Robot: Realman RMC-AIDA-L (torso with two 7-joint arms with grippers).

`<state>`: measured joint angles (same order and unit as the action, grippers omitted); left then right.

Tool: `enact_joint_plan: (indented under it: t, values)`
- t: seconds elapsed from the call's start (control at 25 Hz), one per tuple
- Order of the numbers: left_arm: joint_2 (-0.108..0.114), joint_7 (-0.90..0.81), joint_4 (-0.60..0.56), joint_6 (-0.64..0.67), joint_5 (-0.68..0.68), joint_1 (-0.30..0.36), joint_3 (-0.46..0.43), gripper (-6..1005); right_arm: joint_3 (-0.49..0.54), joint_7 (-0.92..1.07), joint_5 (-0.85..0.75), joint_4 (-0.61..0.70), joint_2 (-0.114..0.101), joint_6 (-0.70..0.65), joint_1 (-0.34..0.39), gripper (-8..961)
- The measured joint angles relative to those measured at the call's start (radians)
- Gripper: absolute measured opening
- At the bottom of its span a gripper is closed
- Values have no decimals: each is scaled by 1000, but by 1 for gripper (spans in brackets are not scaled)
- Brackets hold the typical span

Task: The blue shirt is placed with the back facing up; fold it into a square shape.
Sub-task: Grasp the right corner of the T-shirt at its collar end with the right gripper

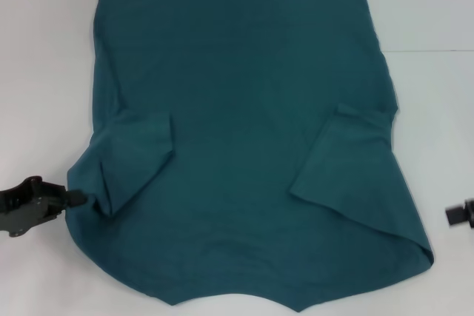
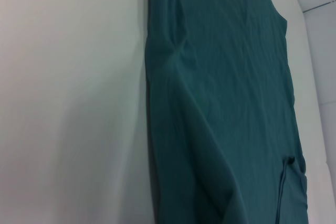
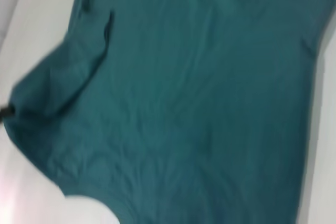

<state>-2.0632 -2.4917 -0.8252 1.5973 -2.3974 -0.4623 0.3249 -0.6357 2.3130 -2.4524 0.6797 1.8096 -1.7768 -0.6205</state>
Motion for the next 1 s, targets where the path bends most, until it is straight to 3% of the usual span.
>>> enact_joint_plan:
  t: [0.44,1.0]
  values:
    - [0,-2,5,-9,0,-5,2,50,-36,-82,-82,-1,69,89,-16,815]
    - [2,0,28,-27,-1,-6,2,50,-77,-76,-96,-6,104,134,-25,810]
